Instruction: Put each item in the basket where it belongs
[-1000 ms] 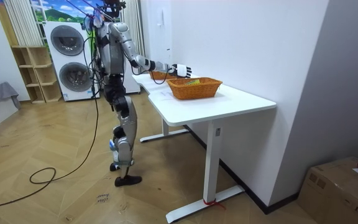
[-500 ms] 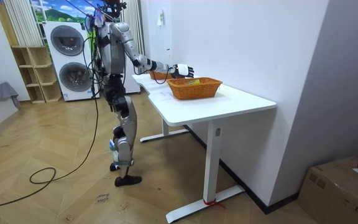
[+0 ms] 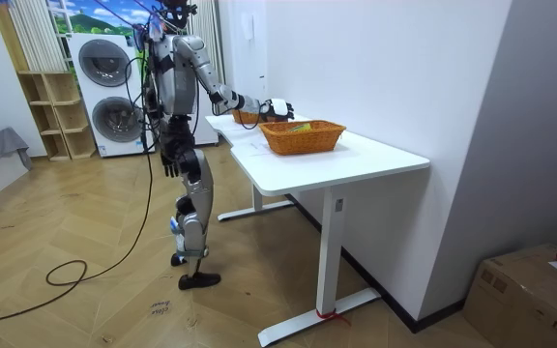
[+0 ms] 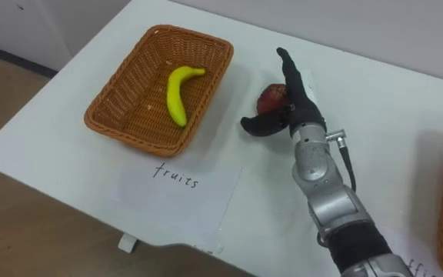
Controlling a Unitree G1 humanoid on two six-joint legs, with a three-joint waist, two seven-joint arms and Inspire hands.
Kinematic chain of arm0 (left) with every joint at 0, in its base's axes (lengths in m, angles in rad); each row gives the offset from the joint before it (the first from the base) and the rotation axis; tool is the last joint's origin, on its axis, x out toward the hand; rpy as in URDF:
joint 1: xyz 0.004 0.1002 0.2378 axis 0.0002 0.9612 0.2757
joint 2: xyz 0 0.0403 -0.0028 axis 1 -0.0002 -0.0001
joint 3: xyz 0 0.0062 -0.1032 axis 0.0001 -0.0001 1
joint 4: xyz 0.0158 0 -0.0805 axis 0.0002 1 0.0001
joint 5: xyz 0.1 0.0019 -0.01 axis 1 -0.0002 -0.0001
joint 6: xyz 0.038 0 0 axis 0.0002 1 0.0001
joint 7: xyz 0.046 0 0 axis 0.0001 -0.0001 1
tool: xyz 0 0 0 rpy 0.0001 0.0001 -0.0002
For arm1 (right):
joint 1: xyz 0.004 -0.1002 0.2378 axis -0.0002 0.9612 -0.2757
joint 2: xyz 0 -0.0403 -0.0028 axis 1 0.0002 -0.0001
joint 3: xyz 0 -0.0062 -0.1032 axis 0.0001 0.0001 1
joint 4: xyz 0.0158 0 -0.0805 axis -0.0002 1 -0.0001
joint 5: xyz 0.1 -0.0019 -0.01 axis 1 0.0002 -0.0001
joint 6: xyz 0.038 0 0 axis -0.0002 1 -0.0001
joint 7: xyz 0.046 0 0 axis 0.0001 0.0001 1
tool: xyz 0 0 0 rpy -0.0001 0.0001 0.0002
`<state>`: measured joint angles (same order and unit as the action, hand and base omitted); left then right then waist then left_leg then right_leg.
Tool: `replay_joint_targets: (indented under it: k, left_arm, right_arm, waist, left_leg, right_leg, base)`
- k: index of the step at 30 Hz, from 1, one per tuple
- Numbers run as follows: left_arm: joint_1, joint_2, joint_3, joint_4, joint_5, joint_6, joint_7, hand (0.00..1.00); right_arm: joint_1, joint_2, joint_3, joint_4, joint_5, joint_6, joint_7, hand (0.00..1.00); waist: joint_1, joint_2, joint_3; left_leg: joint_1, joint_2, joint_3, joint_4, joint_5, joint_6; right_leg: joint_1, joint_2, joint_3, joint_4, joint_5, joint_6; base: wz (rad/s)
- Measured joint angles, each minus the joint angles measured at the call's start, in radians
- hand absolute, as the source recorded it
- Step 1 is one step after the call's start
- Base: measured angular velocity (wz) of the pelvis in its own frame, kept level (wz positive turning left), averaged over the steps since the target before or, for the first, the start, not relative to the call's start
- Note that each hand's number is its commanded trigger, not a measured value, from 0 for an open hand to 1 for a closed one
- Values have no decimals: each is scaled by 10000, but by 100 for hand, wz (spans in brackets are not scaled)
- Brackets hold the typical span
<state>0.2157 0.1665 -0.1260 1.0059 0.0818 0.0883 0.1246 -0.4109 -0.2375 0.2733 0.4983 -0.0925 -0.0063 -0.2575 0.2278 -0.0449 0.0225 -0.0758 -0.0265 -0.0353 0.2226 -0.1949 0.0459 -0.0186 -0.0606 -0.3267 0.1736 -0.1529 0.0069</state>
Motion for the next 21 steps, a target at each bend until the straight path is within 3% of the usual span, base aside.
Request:
replay_joint_targets:
  k: [21]
  left_arm:
    - [-145,13,-148,-7,-1,-41,4,0]
  right_arm:
    - [-171,105,199,256,309,-176,960,0]
  waist:
    - [-37,-10,-6]
  left_leg:
    - [30,-8,-5,8,1,1]
  right_leg:
    - [49,-52,-19,-28,0,1]
  base:
    - [0]
